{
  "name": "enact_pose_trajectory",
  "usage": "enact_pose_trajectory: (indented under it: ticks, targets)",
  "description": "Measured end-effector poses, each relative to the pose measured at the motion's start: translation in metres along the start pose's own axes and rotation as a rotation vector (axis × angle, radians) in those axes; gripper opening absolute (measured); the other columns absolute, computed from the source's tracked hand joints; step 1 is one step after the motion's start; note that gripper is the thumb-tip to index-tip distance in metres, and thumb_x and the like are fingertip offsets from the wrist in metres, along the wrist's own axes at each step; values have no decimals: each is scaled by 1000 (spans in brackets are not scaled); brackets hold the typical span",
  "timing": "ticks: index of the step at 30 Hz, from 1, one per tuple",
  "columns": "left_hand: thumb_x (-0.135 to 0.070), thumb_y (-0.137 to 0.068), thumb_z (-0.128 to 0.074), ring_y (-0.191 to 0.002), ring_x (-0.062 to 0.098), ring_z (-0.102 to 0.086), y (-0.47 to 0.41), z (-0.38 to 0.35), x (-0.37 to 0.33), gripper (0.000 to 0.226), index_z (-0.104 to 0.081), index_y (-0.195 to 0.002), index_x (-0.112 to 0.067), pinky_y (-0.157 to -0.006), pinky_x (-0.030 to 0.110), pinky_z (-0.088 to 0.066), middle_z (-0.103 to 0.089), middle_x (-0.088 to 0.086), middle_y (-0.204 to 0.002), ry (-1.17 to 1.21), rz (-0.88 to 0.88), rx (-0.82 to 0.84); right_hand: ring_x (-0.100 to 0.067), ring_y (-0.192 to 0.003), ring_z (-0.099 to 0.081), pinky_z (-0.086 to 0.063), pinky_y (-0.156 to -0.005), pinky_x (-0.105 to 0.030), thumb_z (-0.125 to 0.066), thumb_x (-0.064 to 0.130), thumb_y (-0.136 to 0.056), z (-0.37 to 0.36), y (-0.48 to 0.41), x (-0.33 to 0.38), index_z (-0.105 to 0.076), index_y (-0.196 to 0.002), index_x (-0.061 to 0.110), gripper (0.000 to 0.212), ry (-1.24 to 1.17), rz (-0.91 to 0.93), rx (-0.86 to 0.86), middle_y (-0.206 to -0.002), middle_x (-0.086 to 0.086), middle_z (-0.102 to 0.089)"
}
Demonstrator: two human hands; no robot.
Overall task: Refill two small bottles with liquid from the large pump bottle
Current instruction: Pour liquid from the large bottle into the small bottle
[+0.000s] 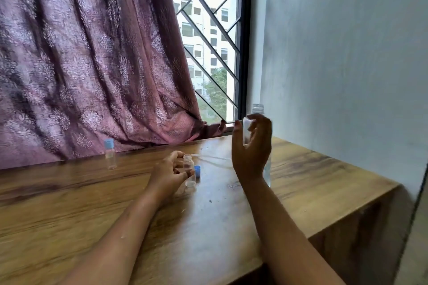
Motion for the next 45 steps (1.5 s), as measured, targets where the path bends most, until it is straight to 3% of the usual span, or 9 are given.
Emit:
enact_pose_trajectory:
  ticks: [3,7,10,13,17,20,28,31,45]
  targets:
    - [-15,-75,-77,-85,19,-69,2,-2,-4,35,-53,-90,-35,-82,38,-56,-71,2,-94,-11,-1,-5,-16,-79,-44,-43,-67,-21,-71,27,-79,12,-7,-16,-46,-112,16,43,-76,-138,-108,-92,0,-41]
    - [-14,-76,-77,-86,16,-70,4,-3,-7,33,-55,-96,-29,-81,33,-54,-69,-2,-92,-4,-2,-8,-14,-90,-42,-37,-72,-13,-78,36,-71,21,-8,-23,-45,-121,11,64,106,-182,-102,-101,0,-39]
    - [-17,-76,-77,-83,12,-69,5,-3,-8,32,-53,-86,-36,-78,31,-54,-69,-8,-89,-50,-2,4,-22,-105,-46,-43,-82,-34,-78,50,-65,21,-5,-31,-45,-126,12,79,324,-240,-30,-115,-8,-48]
    - [-18,-76,-76,-74,8,-64,5,-1,-8,28,-57,-95,-26,-68,23,-49,-70,-5,-92,-79,4,-22,-35,-113,-42,-43,-88,-49,-77,55,-60,17,1,-46,-43,-129,21,85,483,-390,52,-128,-10,-43]
    - [-21,-76,-76,-84,14,-66,5,2,-5,32,-58,-103,-21,-79,29,-53,-70,-3,-98,-111,36,-33,-37,-111,-54,-42,-82,-38,-80,40,-65,12,6,-58,-35,-127,18,80,257,-583,199,-129,-8,-53]
    - [-24,-76,-76,-88,14,-68,6,4,-4,34,-59,-105,-21,-83,33,-55,-70,-2,-100,-116,51,-37,-31,-108,-58,-43,-80,-35,-81,35,-65,3,4,-55,-37,-127,18,77,233,-502,299,-124,-3,-59]
    - [-19,-78,-74,-72,-3,-58,5,8,-4,25,-56,-95,-23,-62,11,-43,-66,-5,-92,-79,53,-36,-33,-103,-60,-49,-83,-42,-77,32,-62,-34,20,-34,-34,-125,28,77,285,-202,563,-124,-2,-58]
    - [-21,-78,-74,-75,4,-62,5,8,-4,26,-58,-99,-21,-69,19,-48,-66,-6,-90,-98,51,-34,-32,-101,-60,-46,-83,-45,-75,30,-61,-42,33,-31,-29,-121,34,76,389,-57,644,-122,-1,-59]
    - [-25,-79,-73,-90,13,-62,7,9,-6,37,-59,-112,-20,-86,29,-52,-60,-8,-92,-174,37,-47,-31,-82,-62,-45,-75,-45,-72,4,-38,-45,48,-38,-43,-115,22,84,666,244,633,-91,-1,-65]
Point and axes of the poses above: each hand's wrist, its own y-axis away from the middle knuckle, its own z-axis out of the back of the hand, x = y × z, the point moved 4 cm from there along -y, towards the middle knuckle
